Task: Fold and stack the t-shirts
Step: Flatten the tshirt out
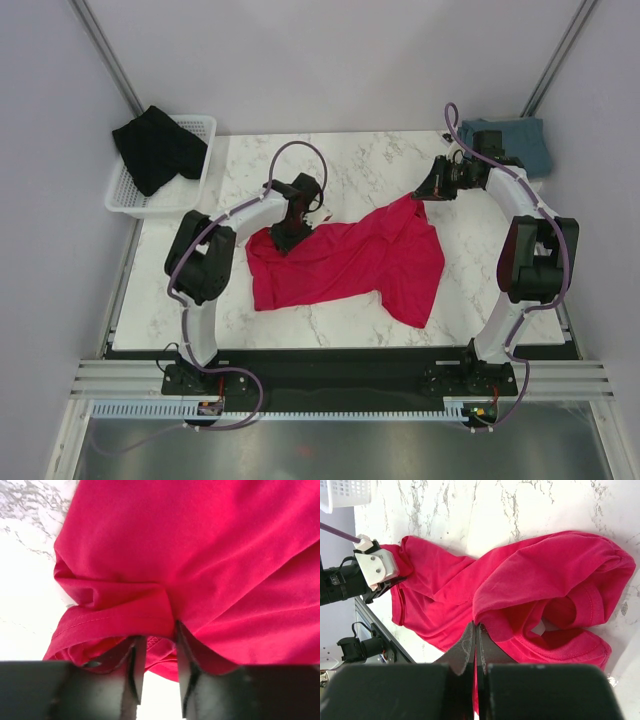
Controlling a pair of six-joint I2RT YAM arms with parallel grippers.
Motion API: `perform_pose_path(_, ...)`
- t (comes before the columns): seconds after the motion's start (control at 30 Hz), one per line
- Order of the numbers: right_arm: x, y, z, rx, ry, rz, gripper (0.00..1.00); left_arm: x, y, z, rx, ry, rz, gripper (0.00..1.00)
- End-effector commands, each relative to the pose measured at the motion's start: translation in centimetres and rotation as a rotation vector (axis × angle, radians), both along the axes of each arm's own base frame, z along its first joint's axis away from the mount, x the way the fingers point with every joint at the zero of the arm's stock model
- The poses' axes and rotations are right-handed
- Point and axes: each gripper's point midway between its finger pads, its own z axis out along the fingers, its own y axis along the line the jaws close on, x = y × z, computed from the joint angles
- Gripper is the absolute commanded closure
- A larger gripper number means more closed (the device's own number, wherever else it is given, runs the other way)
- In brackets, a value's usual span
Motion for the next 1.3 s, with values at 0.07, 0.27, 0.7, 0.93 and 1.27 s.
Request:
perform_pose_path(0.07,1.2,0.2,1.0,0.005,-0.056,0.012,1.00,2.1,-1.5,1.6,-0.056,-0.051,0.008,0.86)
perform_pose_path(0.27,1.3,0.2,0.9,-0.005,-0.061,0.009,1.00,6.0,-2.8,6.5,-0.109,-0.195,0.017,0.98)
perform_pose_path(0.7,1.6,0.1,0.9,-0.002,-0.060,-0.005,1.00,20.0,5.6,10.3,0.000,-0.461,0.222,0.88)
perform_pose_path(0.93,1.4,0.1,0.7,-0.006,-0.057,-0.008,1.00,19.9,5.7,11.6,-0.066,-0.477,0.278,0.33)
perform_pose_path(1.27,1.3,0.1,0.2,-0.004,-0.044,-0.013,1.00,14.9,5.2,9.5,-0.112,-0.363,0.062,0.48)
